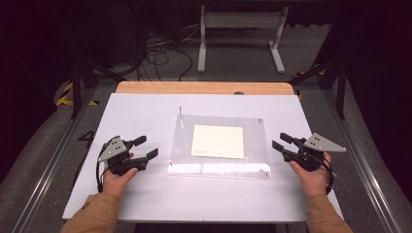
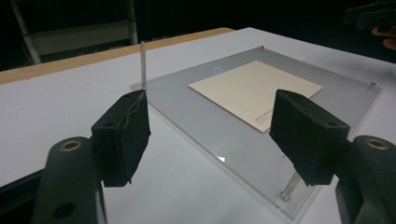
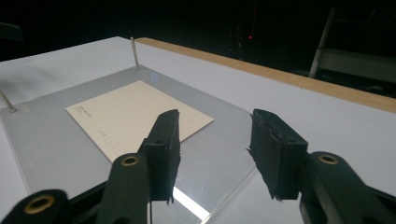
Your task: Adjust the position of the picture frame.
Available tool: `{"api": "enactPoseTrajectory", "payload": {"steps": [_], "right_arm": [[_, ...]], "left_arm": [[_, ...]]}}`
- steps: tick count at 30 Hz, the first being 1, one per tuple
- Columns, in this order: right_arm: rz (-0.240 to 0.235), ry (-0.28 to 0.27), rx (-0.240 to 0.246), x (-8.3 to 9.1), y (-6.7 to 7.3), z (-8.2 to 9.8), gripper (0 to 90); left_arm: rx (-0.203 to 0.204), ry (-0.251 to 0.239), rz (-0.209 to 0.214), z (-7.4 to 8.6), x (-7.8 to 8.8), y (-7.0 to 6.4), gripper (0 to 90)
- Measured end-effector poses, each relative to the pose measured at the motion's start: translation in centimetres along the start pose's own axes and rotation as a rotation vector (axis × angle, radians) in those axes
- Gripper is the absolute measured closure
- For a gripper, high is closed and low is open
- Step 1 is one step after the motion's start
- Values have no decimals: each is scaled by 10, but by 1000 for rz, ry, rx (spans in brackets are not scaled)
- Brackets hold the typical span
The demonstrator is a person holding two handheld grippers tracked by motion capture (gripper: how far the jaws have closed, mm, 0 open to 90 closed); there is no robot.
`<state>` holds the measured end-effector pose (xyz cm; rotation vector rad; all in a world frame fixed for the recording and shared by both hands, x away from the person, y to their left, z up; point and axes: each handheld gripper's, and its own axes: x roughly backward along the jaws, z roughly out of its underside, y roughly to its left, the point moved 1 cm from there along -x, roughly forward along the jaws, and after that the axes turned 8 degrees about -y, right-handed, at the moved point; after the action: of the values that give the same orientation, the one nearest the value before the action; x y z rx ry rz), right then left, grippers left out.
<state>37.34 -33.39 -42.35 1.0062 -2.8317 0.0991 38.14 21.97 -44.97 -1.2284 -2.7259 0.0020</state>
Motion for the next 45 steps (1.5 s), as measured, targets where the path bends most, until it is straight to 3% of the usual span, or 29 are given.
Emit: {"api": "enactPoseTrajectory", "payload": {"steps": [3,9,11,13,18,24,25,29,34,37,39,41,42,45], "right_arm": [[-6,16,-5,0,0,-3,586],[-15,27,-10,-3,0,-2,608],[-18,38,-10,-4,0,-1,613],[-20,39,-8,-5,0,-2,614],[-29,42,-5,-8,2,-2,609],[-33,45,-10,-9,2,-1,606],[-36,46,-9,-9,2,-1,606],[-42,45,-10,-10,3,-1,606],[-41,46,-13,-9,3,-1,605],[-40,47,-17,-9,2,-1,605],[-41,45,-18,-9,2,0,605],[-38,48,-20,-9,2,0,605],[-37,48,-20,-8,2,0,605],[-37,45,-22,-8,1,0,605]], "left_arm": [[6,17,-14,-3,2,-1,303],[-3,11,25,-11,5,-11,413],[-26,21,46,-14,4,-17,452],[-15,25,63,-16,5,-20,481],[-26,22,117,-20,7,-30,460],[-52,64,151,-18,3,-43,452],[-56,85,181,-16,-1,-47,453],[-75,134,196,-8,-10,-53,482],[-49,164,189,1,-18,-52,543],[-75,208,166,7,-25,-53,606],[-70,218,160,8,-27,-54,628],[-82,239,159,9,-29,-54,744],[-65,255,165,11,-31,-54,780],[-58,262,169,11,-31,-51,833]]}}
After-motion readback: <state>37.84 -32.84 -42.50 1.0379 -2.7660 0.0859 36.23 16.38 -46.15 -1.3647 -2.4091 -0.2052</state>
